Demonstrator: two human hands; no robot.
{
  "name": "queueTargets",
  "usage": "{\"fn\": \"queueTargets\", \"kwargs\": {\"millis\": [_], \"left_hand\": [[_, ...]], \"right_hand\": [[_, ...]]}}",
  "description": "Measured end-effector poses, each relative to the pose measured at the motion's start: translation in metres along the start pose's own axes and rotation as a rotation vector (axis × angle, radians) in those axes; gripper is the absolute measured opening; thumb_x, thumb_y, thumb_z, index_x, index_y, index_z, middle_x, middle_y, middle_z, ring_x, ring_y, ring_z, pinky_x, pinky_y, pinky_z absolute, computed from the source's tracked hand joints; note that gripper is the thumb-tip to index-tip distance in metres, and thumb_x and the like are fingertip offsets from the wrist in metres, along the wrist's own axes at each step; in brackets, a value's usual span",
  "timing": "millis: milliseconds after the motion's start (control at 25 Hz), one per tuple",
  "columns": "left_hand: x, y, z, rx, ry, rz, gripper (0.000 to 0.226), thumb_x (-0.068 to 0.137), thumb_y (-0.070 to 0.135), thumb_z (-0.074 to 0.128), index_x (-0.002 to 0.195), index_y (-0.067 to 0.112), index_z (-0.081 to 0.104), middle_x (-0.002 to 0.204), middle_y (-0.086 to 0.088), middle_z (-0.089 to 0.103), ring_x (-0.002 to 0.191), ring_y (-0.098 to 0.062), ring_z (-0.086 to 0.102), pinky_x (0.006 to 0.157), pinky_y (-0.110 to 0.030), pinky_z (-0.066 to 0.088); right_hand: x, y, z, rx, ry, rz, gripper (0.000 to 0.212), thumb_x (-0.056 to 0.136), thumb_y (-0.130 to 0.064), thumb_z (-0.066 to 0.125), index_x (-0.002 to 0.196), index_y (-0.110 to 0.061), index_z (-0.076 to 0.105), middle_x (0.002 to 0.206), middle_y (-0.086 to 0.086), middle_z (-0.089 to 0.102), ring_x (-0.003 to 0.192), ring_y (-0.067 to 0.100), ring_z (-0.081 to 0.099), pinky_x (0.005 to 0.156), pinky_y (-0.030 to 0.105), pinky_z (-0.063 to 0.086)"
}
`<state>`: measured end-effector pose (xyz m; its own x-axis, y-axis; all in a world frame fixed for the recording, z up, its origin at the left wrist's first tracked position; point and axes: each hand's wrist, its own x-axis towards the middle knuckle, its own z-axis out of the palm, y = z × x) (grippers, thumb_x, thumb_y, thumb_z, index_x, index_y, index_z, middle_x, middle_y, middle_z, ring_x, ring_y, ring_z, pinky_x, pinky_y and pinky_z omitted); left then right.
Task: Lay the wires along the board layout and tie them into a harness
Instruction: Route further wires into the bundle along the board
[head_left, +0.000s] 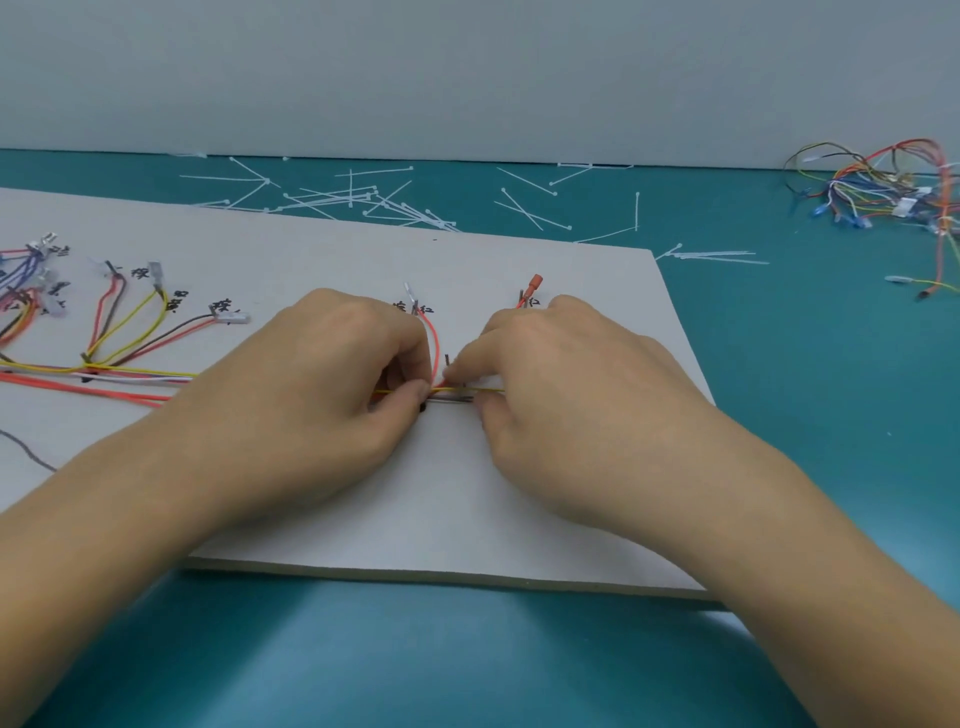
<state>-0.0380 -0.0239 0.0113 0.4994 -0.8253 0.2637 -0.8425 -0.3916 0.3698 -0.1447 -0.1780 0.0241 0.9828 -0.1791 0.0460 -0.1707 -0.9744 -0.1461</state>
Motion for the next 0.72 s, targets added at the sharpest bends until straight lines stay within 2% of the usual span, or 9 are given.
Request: {"fn": "queueTargets", "kwargs": {"millis": [120,240,360,520,640,720], "left_hand": [[0.008,0.002,0.01,-0.03,-0.001,0.01,0.014,0.086,0.014,0.067,0.078,0.025,0.065,0.07,0.015,0.061,0.072,-0.003,0.056,0.063,-0.016,0.042],[0.016,0.011,0.019,-0.049,0.008,0.044,0.011,0.087,0.012,0.065,0.08,0.02,0.065,0.071,0.012,0.06,0.068,-0.004,0.052,0.063,-0.018,0.04],[0.018,0.018,0.026,-0.057,0.013,0.08,0.009,0.087,0.007,0.066,0.08,0.013,0.065,0.072,0.006,0.061,0.071,-0.01,0.047,0.066,-0.025,0.039],[0.018,0.017,0.027,-0.077,0.008,0.063,0.01,0.089,0.009,0.068,0.081,0.015,0.068,0.073,0.01,0.061,0.079,-0.007,0.051,0.072,-0.016,0.041],[0.017,0.017,0.024,-0.103,0.002,0.055,0.007,0.09,0.011,0.069,0.087,0.017,0.071,0.081,0.01,0.065,0.08,-0.006,0.052,0.074,-0.023,0.043],[0.013,0.015,0.021,-0.103,-0.026,0.062,0.007,0.091,0.018,0.069,0.094,0.021,0.073,0.088,0.012,0.064,0.083,-0.005,0.056,0.078,-0.028,0.045]], "right_hand": [[0.0,0.011,-0.001,0.053,0.032,0.041,0.026,0.089,-0.023,0.054,0.108,-0.038,0.065,0.107,-0.011,0.064,0.105,0.023,0.053,0.067,0.036,0.04],[0.005,0.019,0.0,0.141,0.091,0.059,0.025,0.091,-0.028,0.054,0.112,-0.039,0.059,0.103,-0.013,0.066,0.101,0.023,0.057,0.075,0.038,0.05],[0.012,0.025,0.003,0.154,0.112,0.066,0.01,0.088,-0.027,0.059,0.095,-0.031,0.064,0.091,-0.01,0.063,0.094,0.024,0.059,0.072,0.038,0.051],[0.021,0.035,0.004,0.208,0.067,0.076,0.004,0.091,-0.027,0.061,0.091,-0.031,0.062,0.085,-0.013,0.059,0.089,0.018,0.056,0.074,0.04,0.052],[0.027,0.032,0.007,0.156,0.025,0.081,0.007,0.094,-0.03,0.058,0.088,-0.031,0.056,0.088,-0.012,0.053,0.087,0.018,0.053,0.065,0.036,0.043],[0.029,0.031,0.007,0.148,0.05,0.118,0.007,0.092,-0.03,0.058,0.086,-0.029,0.057,0.09,-0.011,0.057,0.089,0.02,0.055,0.068,0.036,0.045]]}}
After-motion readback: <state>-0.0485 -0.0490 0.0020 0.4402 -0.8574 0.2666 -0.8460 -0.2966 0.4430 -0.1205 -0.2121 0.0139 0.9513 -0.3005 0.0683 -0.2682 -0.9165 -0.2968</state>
